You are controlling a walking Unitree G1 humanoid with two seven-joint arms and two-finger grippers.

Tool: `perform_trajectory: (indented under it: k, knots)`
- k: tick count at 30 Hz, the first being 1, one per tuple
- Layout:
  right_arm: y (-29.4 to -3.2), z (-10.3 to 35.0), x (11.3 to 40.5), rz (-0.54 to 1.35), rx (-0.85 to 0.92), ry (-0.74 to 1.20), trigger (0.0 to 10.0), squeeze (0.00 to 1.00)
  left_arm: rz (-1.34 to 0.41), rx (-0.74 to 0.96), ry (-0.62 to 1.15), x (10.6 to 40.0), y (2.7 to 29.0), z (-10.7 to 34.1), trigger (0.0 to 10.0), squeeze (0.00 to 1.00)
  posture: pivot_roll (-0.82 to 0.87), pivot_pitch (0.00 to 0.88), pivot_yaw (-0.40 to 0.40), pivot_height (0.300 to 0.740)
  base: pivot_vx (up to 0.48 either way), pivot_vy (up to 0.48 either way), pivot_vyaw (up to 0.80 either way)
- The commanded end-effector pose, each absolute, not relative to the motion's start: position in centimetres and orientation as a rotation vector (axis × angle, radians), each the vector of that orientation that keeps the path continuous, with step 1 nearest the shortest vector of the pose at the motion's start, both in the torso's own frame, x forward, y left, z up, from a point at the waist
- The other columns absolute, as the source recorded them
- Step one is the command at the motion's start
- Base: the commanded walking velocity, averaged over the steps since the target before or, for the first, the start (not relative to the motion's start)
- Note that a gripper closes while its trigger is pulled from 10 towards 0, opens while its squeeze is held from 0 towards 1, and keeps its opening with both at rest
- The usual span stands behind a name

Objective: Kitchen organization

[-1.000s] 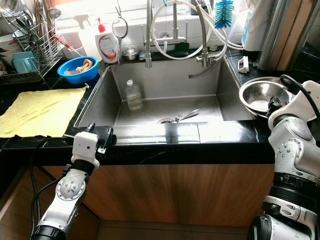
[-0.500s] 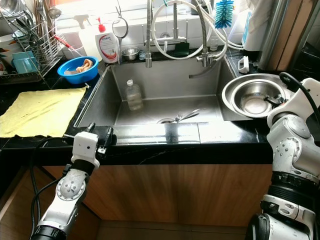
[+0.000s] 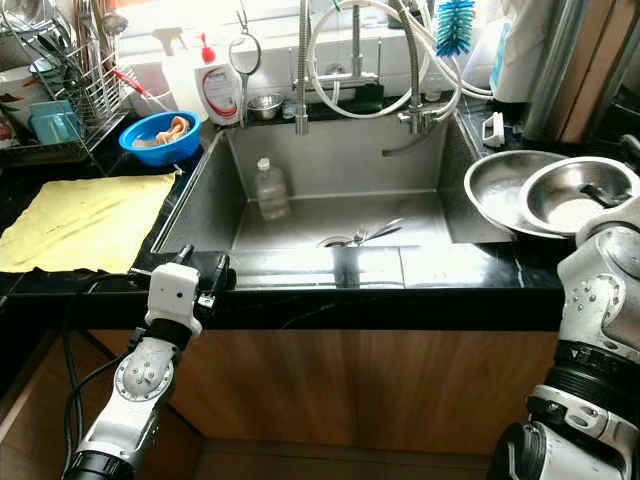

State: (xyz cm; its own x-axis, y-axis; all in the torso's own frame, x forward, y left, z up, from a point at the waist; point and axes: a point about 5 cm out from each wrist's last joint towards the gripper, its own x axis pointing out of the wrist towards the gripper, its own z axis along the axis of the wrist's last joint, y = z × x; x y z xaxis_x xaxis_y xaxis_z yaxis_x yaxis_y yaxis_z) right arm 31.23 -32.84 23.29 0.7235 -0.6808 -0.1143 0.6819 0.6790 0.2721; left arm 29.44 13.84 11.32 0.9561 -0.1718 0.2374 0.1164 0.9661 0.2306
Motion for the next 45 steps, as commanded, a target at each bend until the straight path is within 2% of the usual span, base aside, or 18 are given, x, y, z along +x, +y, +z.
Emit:
perform_trajectory:
  k: [1,3,6,9,10,11,12,16,19,22,24,27,39,45]
  knots:
    - [-32.4,22.6,31.5,-0.76,0.302,0.031,0.0,0.0,-0.157,0.254,-0.226,29.2,14.1,10.8,10.0,0.0,-0.12,0.0,0.108,0.74,0.0,0.0,0.0]
    - [-32.2,22.8,31.7,-0.753,0.307,0.009,0.0,0.0,-0.156,0.254,-0.225,29.3,14.1,10.8,10.0,0.0,-0.12,0.0,0.108,0.74,0.0,0.0,0.0]
    - [-31.0,24.1,32.5,-0.646,0.319,-0.085,0.0,0.0,-0.154,0.255,-0.226,29.3,14.1,10.8,10.0,0.0,-0.12,0.0,0.107,0.74,0.0,0.0,0.0]
    - [-29.7,26.0,33.0,-0.555,0.237,-0.205,0.0,0.0,-0.152,0.254,-0.227,29.3,14.1,10.8,10.0,0.0,-0.12,0.0,0.105,0.74,0.0,0.0,0.0]
    - [-29.1,26.7,33.2,-0.5,0.168,-0.249,3.8,0.0,-0.149,0.252,-0.228,29.2,14.1,10.8,10.0,0.0,-0.12,0.0,0.103,0.74,0.0,0.0,0.0]
    - [-28.1,27.3,33.4,-0.43,0.083,-0.285,10.0,0.0,-0.148,0.251,-0.228,29.2,14.1,10.8,10.0,0.0,-0.12,0.0,0.102,0.74,0.0,0.0,0.0]
    - [-28.1,27.3,33.4,-0.43,0.083,-0.285,10.0,0.0,-0.148,0.251,-0.228,29.2,14.1,10.8,10.0,0.0,-0.12,0.0,0.102,0.74,0.0,0.0,0.0]
    - [-25.0,27.8,34.4,-0.256,-0.021,-0.358,10.0,0.0,-0.143,0.243,-0.231,29.2,14.0,10.8,10.0,0.0,-0.12,0.0,0.1,0.74,0.0,0.0,0.0]
    - [-24.2,27.8,34.9,-0.207,-0.1,-0.354,10.0,0.0,-0.139,0.242,-0.231,29.2,14.0,10.8,10.0,0.0,-0.12,0.0,0.096,0.74,0.0,0.0,0.0]
    - [-22.2,26.3,36.3,-0.049,-0.129,-0.273,10.0,0.0,-0.137,0.244,-0.225,29.1,14.1,10.7,10.0,0.0,-0.13,0.0,0.095,0.74,0.0,0.0,0.0]
    - [-20.5,24.2,37.2,0.067,-0.233,-0.158,10.0,0.0,-0.137,0.243,-0.223,29.1,14.1,10.6,10.0,0.0,-0.13,0.0,0.09,0.74,0.0,0.0,0.0]
    - [-19.6,22.2,37.8,0.122,-0.272,-0.095,10.0,0.0,-0.135,0.24,-0.221,29.1,14.0,10.6,10.0,0.0,-0.12,0.0,0.085,0.74,0.0,0.0,0.0]
    - [-19.1,18.0,39.2,0.15,-0.277,0.091,10.0,0.0,-0.123,0.237,-0.218,28.9,14.0,10.5,10.0,0.0,-0.1,0.0,0.07,0.74,0.0,0.0,0.0]
    - [-19.4,17.3,39.3,0.123,-0.26,0.109,10.0,0.01,-0.118,0.239,-0.219,28.7,14.2,10.5,10.0,0.0,-0.1,0.0,0.073,0.74,0.0,0.0,0.0]
